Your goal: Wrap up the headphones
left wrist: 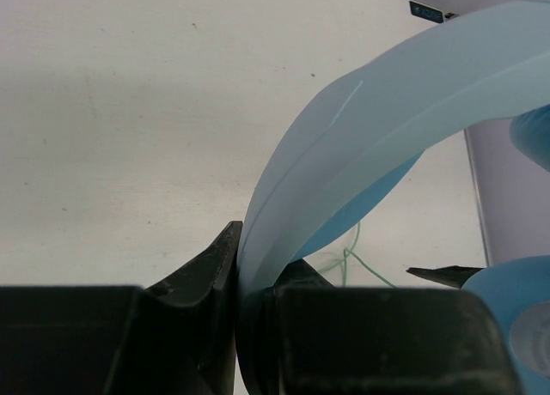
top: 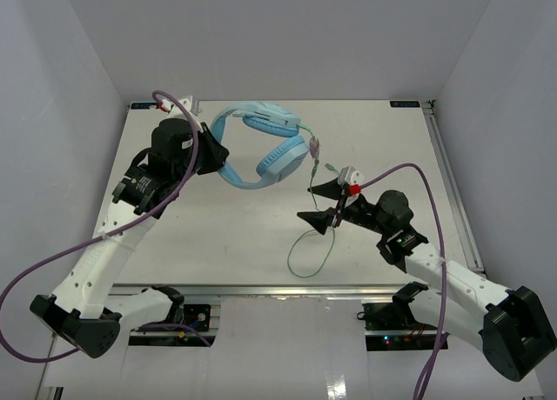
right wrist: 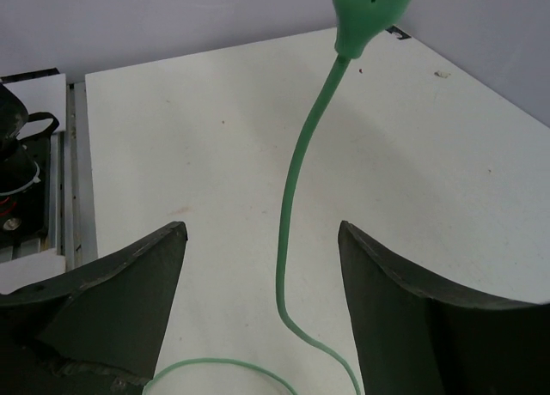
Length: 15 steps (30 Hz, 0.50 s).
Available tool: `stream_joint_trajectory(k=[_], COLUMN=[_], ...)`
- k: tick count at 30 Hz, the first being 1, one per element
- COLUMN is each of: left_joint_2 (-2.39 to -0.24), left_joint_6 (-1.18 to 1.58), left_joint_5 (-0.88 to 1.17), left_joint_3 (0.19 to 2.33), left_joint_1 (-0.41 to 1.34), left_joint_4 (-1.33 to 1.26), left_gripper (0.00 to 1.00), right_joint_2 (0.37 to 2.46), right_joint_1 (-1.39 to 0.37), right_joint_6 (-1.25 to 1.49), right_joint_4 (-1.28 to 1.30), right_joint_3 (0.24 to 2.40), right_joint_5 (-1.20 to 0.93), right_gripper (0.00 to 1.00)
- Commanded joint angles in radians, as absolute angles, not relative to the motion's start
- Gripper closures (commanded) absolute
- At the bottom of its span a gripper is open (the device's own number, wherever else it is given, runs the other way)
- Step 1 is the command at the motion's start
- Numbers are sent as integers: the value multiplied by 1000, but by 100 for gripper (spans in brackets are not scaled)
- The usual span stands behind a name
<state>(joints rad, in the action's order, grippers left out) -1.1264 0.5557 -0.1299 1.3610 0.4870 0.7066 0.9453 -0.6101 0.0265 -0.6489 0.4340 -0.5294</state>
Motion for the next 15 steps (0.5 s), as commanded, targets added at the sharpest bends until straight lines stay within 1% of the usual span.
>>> stream_joint_trajectory(k=[1, 8, 11, 15], left_joint_2=[-1059, -1048, -1042, -1038], left_joint_6=[639, 659, 663, 668], left_joint_5=[-23, -2, -2, -2], left_joint_3=[1384, 1405, 1425, 1465], left_joint_1=[485, 484, 485, 484], left_joint_4=[594, 589, 589, 598], left_gripper=[100, 100, 100, 100], right_joint_2=[962, 1003, 1025, 1040], right_joint_1=[-617, -622, -623, -629], right_joint_6=[31, 51, 71, 88], right_joint_4=[-833, -924, -1000, -1034], right_joint_3=[437, 411, 387, 379], right_joint_5=[-571, -648, -686, -718], right_gripper=[25, 35, 37, 40])
